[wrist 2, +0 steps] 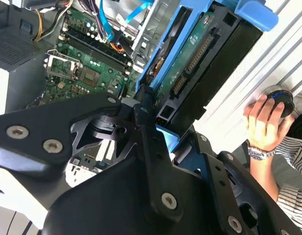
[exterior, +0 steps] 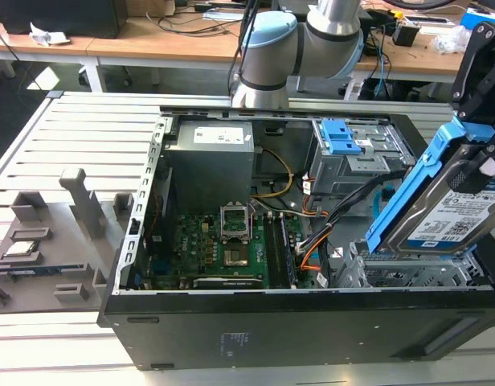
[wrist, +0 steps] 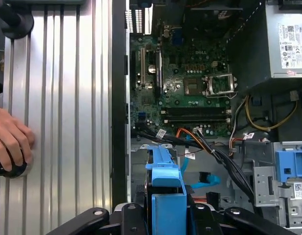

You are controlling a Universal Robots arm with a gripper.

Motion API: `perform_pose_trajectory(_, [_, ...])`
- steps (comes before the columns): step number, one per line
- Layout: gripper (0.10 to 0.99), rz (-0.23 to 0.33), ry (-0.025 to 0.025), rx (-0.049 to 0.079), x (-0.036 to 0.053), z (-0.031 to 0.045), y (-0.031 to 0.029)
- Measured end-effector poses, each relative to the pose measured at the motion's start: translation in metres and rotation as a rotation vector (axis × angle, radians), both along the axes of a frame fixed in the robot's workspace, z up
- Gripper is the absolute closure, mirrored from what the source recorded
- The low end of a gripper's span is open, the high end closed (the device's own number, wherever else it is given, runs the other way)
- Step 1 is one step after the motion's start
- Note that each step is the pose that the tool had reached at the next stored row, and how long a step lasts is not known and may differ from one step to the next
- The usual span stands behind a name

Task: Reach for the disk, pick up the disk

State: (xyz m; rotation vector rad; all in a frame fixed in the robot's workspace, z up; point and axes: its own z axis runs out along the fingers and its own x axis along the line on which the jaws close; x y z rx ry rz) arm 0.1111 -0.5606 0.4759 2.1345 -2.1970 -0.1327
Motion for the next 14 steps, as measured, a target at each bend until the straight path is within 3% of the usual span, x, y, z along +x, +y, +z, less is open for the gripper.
perform_pose_trajectory(2, [0.722, 0.003, 0.0000, 0.000, 0.0028, -0.0003, 0.0113])
perform_pose_trajectory(5, [0.722, 0.006, 0.0000, 0.000, 0.0055, -0.0005, 0.0220])
perform_pose_trajectory(14, [0.722, 0.012, 0.0000, 0.000, 0.0113, -0.0012, 0.0353])
